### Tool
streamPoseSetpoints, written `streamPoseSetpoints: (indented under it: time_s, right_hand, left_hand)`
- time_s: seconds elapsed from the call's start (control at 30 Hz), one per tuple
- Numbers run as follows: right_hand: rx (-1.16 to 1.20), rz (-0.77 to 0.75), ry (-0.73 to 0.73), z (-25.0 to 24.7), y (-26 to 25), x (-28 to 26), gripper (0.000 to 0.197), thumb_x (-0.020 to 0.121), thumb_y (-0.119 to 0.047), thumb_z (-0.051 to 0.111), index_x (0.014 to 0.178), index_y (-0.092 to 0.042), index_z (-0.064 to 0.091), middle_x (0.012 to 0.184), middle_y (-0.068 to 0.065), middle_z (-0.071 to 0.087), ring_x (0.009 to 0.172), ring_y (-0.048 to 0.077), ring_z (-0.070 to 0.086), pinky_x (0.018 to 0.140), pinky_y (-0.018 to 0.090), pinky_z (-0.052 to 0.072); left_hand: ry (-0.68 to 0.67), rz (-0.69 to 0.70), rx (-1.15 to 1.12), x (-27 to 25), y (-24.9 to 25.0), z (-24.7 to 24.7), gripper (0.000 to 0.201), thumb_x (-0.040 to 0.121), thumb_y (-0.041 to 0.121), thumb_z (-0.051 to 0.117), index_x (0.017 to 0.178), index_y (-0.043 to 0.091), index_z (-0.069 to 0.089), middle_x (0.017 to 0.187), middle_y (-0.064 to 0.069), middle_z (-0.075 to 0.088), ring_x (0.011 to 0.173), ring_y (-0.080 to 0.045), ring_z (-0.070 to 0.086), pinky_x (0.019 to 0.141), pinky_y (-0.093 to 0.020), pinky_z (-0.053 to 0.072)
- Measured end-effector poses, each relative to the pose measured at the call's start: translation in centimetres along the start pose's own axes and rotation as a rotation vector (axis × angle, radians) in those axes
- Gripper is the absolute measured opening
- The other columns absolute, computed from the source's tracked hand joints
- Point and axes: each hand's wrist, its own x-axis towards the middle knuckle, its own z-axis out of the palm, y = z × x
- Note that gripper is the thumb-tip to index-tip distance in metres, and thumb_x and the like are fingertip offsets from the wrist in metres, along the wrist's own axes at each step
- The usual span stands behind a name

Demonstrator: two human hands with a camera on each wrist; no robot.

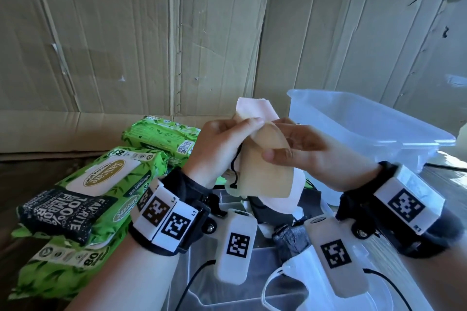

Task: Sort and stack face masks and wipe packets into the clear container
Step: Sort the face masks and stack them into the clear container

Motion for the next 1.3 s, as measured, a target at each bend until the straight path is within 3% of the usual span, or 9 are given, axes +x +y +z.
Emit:
streamPoseSetpoints:
  time_s: [0.13,0.3,0.4,0.6,0.7,0.9,1.0,1.1,1.3]
  right_hand:
    - [0.2,-0.026,0.147,0.1,0.3,0.3,0.028,0.08,-0.039,0.049,0.101,-0.033,0.066,0.092,0.005,0.064,0.074,0.015,0.059,0.066,0.027,0.041]
    - [0.182,-0.003,0.226,-0.1,0.2,0.4,0.029,0.07,-0.027,0.072,0.092,-0.014,0.059,0.084,0.004,0.066,0.066,0.018,0.06,0.062,0.026,0.044]
    - [-0.023,-0.019,0.293,1.3,-0.2,0.1,0.032,0.052,-0.037,0.081,0.069,-0.019,0.062,0.073,-0.004,0.065,0.067,0.008,0.061,0.067,0.018,0.048]
    - [-0.13,0.004,0.348,2.1,0.9,0.9,0.023,0.064,-0.011,0.08,0.071,0.003,0.063,0.08,0.014,0.065,0.069,0.017,0.056,0.075,0.036,0.049]
    - [0.029,0.015,0.303,1.1,1.2,0.9,0.025,0.058,-0.009,0.074,0.061,0.002,0.052,0.063,0.009,0.052,0.061,0.016,0.045,0.059,0.029,0.037]
    - [0.18,0.087,0.414,-0.9,1.5,0.4,0.02,0.053,-0.007,0.059,0.054,-0.012,0.039,0.05,0.002,0.041,0.042,0.014,0.035,0.04,0.016,0.025]
    - [0.166,0.14,0.576,-2.2,2.3,0.5,0.023,0.059,-0.004,0.061,0.051,-0.015,0.043,0.046,-0.002,0.043,0.041,0.013,0.037,0.042,0.017,0.029]
    - [0.139,0.137,0.768,-3.1,2.8,0.7,0.022,0.063,-0.005,0.064,0.056,-0.015,0.046,0.051,-0.002,0.046,0.051,0.016,0.041,0.05,0.021,0.032]
    - [0.02,-0.042,0.936,-1.6,2.5,1.2,0.034,0.076,0.005,0.06,0.062,-0.022,0.044,0.057,-0.001,0.041,0.058,0.016,0.039,0.055,0.025,0.033]
  left_hand:
    - [0.04,0.0,0.048,0.2,-0.3,-0.3,0.026,0.067,0.034,0.063,0.062,0.009,0.058,0.063,-0.007,0.046,0.058,-0.014,0.043,0.056,-0.026,0.031]
    - [0.033,0.051,0.088,0.2,-0.5,-0.1,0.033,0.089,0.015,0.059,0.059,0.002,0.053,0.052,0.003,0.045,0.046,-0.006,0.038,0.046,-0.017,0.031]
    - [0.067,0.091,0.1,0.2,-0.7,0.2,0.047,0.079,0.034,0.062,0.064,-0.01,0.054,0.058,-0.005,0.045,0.056,-0.013,0.039,0.053,-0.024,0.029]
    - [0.188,0.072,0.137,0.2,-0.7,0.4,0.038,0.078,0.027,0.068,0.048,0.014,0.047,0.048,0.004,0.034,0.05,-0.014,0.03,0.051,-0.028,0.025]
    - [0.292,0.089,0.156,0.9,-0.5,-1.2,0.03,0.061,0.039,0.065,0.048,0.014,0.054,0.056,-0.001,0.042,0.06,-0.013,0.037,0.059,-0.03,0.031]
    - [0.426,0.201,0.436,1.8,-0.6,-4.2,0.033,0.084,0.01,0.062,0.054,0.016,0.048,0.042,0.0,0.037,0.045,-0.003,0.037,0.047,-0.018,0.027]
    - [0.444,0.252,0.481,2.1,-0.6,-4.9,0.01,0.081,0.011,0.06,0.089,0.007,0.064,0.071,0.0,0.057,0.068,-0.012,0.047,0.064,-0.024,0.037]
    - [0.372,0.289,0.431,1.9,-0.6,-4.9,0.058,0.079,-0.002,0.061,0.125,0.031,0.048,0.114,0.009,0.059,0.087,-0.014,0.053,0.078,-0.025,0.044]
    - [0.14,0.297,0.458,1.6,-1.0,-3.2,0.018,0.069,0.014,0.062,0.073,0.032,0.059,0.069,0.026,0.061,0.073,0.0,0.053,0.071,-0.017,0.041]
